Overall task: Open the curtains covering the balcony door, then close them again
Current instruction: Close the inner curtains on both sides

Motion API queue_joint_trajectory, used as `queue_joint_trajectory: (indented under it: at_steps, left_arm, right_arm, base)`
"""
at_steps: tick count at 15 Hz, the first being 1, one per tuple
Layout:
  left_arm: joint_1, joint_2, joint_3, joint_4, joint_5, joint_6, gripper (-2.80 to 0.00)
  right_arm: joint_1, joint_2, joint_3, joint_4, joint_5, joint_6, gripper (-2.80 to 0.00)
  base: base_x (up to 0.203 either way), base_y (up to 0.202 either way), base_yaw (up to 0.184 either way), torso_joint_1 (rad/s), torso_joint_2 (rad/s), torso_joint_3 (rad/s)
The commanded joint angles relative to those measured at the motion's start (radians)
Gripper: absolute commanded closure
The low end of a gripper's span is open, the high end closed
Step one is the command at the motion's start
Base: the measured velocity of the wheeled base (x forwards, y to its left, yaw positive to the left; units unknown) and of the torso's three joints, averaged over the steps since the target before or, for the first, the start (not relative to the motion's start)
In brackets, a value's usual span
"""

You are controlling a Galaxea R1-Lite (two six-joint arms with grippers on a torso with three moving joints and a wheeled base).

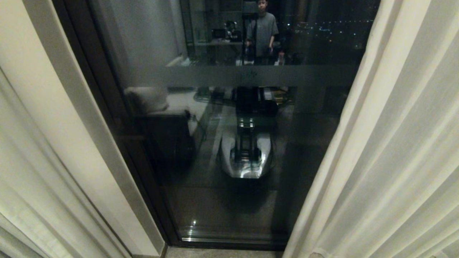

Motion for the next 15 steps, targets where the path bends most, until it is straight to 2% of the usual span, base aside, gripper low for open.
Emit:
queue_joint_trajectory:
  at_steps: [1, 11, 15]
  left_arm:
    - [0.0, 0.0, 0.0, 0.0, 0.0, 0.001, 0.0]
    - [0.0, 0.0, 0.0, 0.0, 0.0, -0.002, 0.0]
    - [0.0, 0.0, 0.0, 0.0, 0.0, -0.002, 0.0]
  right_arm:
    - [0.001, 0.002, 0.0, 0.0, 0.001, 0.001, 0.0]
    - [0.001, 0.0, 0.0, 0.0, 0.001, 0.002, 0.0]
    - [0.001, 0.0, 0.0, 0.0, 0.001, 0.007, 0.0]
  base:
    - [0.0, 0.0, 0.0, 0.0, 0.0, 0.0]
    - [0.0, 0.0, 0.0, 0.0, 0.0, 0.0]
    - [0.002, 0.148, 0.0, 0.004, 0.0, 0.001]
